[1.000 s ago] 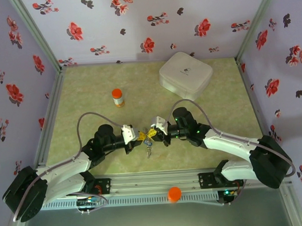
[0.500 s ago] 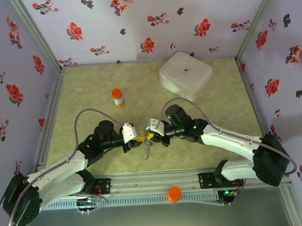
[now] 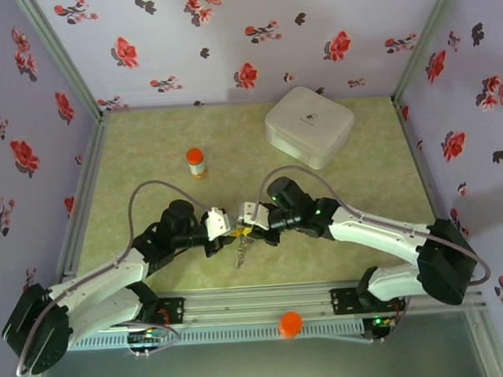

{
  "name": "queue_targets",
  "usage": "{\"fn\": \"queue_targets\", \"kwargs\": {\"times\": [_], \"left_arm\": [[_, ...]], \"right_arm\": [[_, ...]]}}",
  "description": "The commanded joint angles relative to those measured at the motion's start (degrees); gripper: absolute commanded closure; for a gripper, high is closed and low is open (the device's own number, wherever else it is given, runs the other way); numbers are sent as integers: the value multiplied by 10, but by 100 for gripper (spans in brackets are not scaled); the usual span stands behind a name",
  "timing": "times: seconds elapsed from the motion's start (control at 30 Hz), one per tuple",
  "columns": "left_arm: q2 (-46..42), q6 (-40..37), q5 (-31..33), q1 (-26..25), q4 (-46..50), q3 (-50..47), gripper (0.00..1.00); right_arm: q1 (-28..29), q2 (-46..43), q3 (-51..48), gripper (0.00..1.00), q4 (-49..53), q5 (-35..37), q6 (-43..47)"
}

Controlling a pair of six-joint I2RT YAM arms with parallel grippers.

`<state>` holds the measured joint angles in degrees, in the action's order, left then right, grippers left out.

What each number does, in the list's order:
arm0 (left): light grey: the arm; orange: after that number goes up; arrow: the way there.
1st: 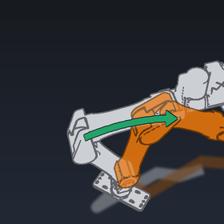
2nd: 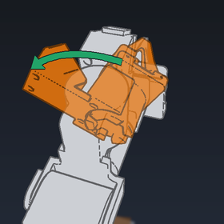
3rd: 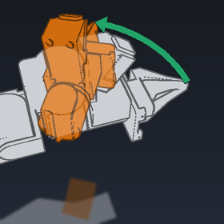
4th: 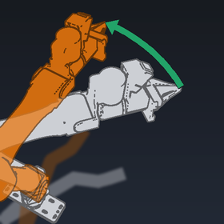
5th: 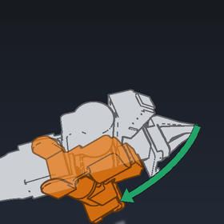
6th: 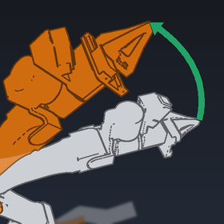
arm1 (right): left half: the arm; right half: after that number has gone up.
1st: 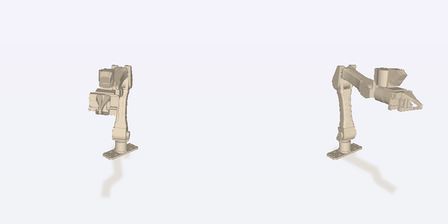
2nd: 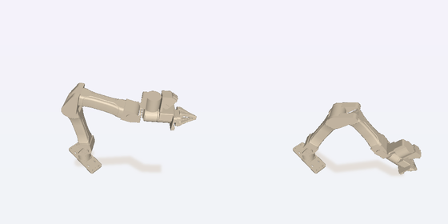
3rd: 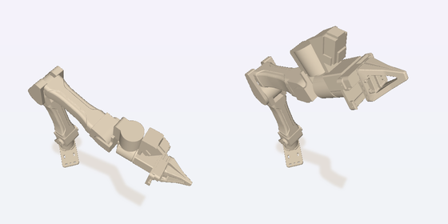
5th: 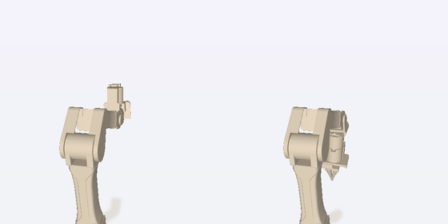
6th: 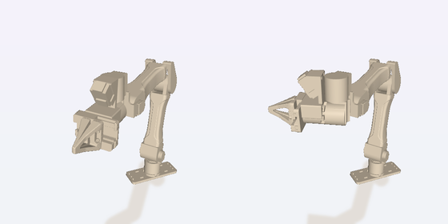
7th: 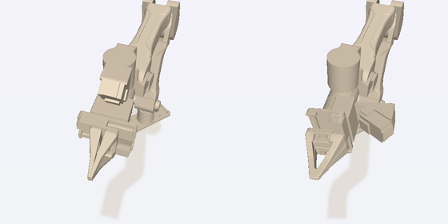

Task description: Put the keys on the keyring

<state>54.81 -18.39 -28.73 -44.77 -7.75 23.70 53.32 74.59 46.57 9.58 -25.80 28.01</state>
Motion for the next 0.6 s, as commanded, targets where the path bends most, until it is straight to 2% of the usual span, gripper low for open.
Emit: {"fn": "queue_targets", "kwargs": {"times": [0.0, 0.13, 0.2, 0.4, 0.57], "left_arm": [[1, 1, -21, -3, -19, 13, 100], [-3, 12, -21, -3, -60, -11, 100], [0, 15, -20, -4, -81, -23, 100], [16, 14, -15, -3, -128, -37, 100], [8, 16, -17, -4, -125, -39, 100]], "right_arm": [[8, -12, 0, 95, -44, -12, -20], [-18, -45, -41, 72, -79, -30, -60], [-30, -67, -63, 66, -87, -39, -78], [-36, -112, -128, 65, -115, -4, -115], [-36, -107, -128, 67, -136, -1, -122]]}}
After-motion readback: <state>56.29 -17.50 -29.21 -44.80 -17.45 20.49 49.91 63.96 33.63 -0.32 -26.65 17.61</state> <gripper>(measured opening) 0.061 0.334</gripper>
